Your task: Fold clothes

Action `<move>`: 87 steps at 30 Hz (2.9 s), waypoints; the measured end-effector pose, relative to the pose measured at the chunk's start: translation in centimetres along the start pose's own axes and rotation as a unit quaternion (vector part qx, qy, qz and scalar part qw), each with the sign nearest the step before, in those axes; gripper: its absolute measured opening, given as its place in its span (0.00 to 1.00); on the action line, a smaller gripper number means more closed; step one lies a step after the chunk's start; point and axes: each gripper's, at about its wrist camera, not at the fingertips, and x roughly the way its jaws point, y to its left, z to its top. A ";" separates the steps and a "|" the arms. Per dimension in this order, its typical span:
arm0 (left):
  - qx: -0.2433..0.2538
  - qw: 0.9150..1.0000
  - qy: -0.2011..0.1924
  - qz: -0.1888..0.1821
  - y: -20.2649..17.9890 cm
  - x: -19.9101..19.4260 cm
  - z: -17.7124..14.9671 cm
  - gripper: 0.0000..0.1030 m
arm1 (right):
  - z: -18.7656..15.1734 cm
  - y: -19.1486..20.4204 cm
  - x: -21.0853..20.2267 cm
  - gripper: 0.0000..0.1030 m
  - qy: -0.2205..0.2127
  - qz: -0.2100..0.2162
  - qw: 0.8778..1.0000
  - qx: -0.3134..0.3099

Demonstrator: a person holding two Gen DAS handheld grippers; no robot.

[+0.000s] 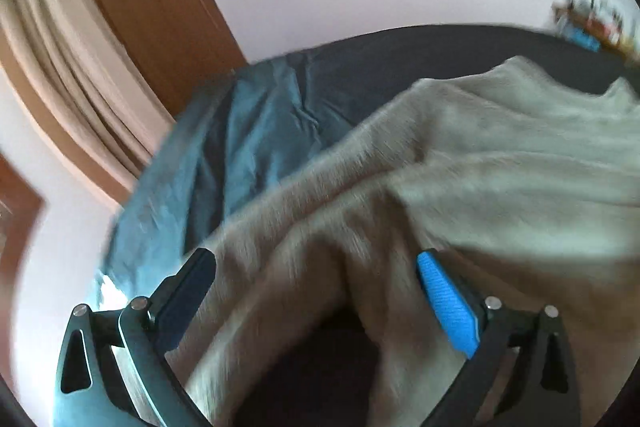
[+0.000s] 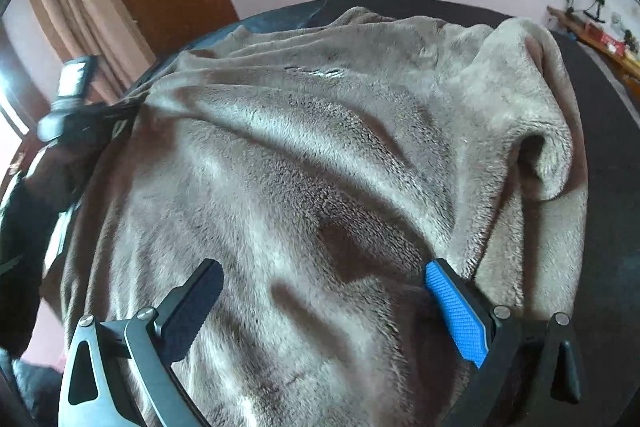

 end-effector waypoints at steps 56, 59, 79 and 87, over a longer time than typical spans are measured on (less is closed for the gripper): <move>0.034 0.984 0.062 -0.164 -8.5 2.9 11.3 1.00 | 20.0 -1.4 5.3 0.99 0.028 -0.008 0.994 0.104; 0.039 0.985 0.084 -0.147 -9.7 6.1 12.1 1.00 | 21.6 -1.9 9.1 0.99 0.056 -0.034 0.992 0.112; -0.017 0.989 0.095 -0.114 -11.0 15.4 16.6 1.00 | 27.7 -2.3 17.5 1.00 0.040 -0.143 0.988 0.047; -0.024 0.990 0.083 -0.108 -10.5 13.9 15.4 1.00 | 26.7 -1.6 16.8 1.00 0.021 -0.126 0.991 0.038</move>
